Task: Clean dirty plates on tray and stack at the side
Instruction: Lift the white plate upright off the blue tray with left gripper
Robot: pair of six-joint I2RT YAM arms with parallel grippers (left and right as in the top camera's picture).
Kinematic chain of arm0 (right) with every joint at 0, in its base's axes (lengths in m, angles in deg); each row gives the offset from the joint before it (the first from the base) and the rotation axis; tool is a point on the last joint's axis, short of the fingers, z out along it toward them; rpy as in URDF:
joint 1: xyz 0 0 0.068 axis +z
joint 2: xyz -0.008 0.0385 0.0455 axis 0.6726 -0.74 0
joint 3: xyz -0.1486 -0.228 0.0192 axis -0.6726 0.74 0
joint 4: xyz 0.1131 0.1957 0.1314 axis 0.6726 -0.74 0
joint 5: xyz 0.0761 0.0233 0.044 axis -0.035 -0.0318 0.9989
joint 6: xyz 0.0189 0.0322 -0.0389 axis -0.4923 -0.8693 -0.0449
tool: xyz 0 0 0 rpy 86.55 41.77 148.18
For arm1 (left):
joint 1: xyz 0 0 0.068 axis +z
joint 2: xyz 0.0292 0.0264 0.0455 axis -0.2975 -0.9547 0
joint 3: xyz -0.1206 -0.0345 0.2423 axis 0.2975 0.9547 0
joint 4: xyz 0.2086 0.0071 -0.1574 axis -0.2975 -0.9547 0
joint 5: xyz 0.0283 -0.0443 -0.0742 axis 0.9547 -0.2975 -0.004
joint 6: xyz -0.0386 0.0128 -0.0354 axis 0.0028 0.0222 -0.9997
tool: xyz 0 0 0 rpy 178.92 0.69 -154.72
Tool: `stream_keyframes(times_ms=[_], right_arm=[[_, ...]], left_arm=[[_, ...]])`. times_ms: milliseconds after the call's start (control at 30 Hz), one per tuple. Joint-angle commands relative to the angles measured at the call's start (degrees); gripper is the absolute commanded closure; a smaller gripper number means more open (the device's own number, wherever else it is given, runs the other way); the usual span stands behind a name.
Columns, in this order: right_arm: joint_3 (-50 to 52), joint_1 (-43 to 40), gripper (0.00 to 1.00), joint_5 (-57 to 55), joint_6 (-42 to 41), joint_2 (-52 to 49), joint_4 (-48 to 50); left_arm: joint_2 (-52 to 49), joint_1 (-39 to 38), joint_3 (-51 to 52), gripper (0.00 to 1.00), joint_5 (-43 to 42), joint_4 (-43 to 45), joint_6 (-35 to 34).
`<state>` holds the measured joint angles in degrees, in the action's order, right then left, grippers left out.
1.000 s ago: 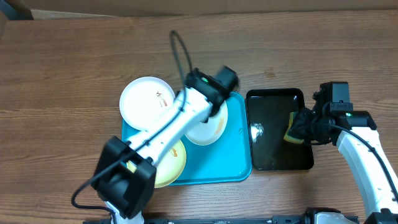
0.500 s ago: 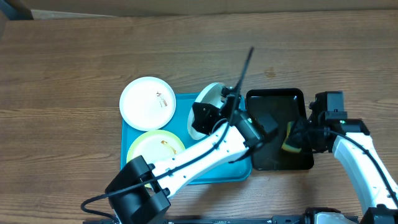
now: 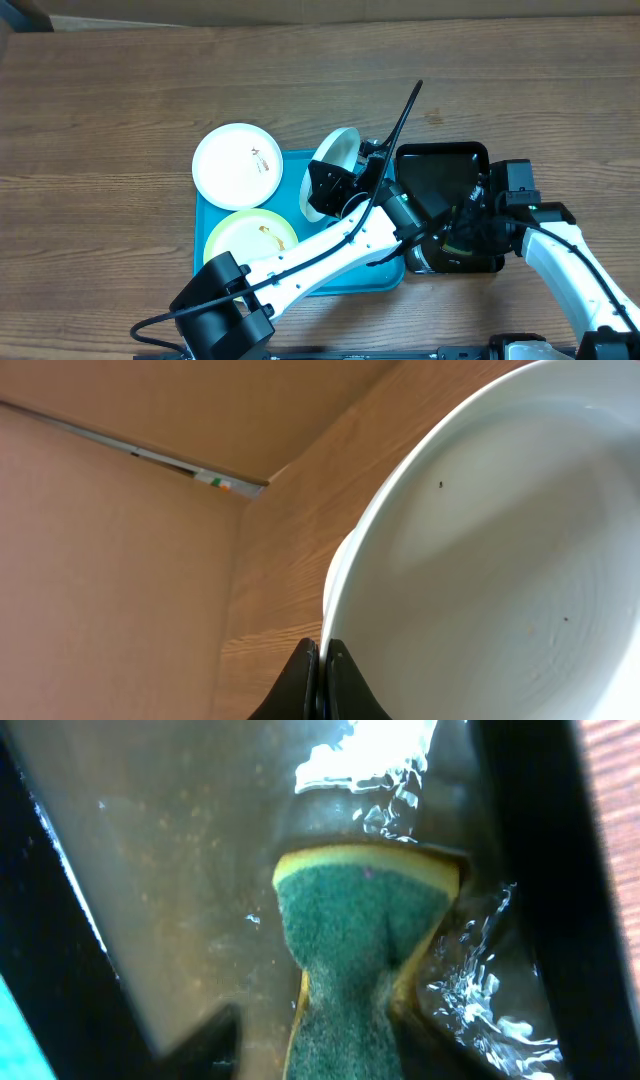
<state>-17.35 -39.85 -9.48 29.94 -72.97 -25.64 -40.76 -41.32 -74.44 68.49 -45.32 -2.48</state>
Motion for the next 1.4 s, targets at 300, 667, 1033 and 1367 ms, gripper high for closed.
stream_keyframes(times_ms=[300,667,1033,1367], right_arm=[[0.57,0.48,0.02,-0.11,0.04,0.48,1.11],[0.59,0.48,0.0,-2.89,0.04,0.46,0.39],[0.59,0.48,0.0,-2.89,0.04,0.46,0.44],[0.59,0.48,0.0,-2.89,0.04,0.46,0.44]], left_arm=[[3.13,0.22,-1.16,0.96,0.39,-1.62,-9.46],[6.56,0.22,-1.14,0.96,4.46,-2.4,-10.71],[6.56,0.22,-1.14,0.96,6.62,-3.56,-8.5],[6.56,-4.39,-1.14,0.96,13.4,-10.84,-10.86]])
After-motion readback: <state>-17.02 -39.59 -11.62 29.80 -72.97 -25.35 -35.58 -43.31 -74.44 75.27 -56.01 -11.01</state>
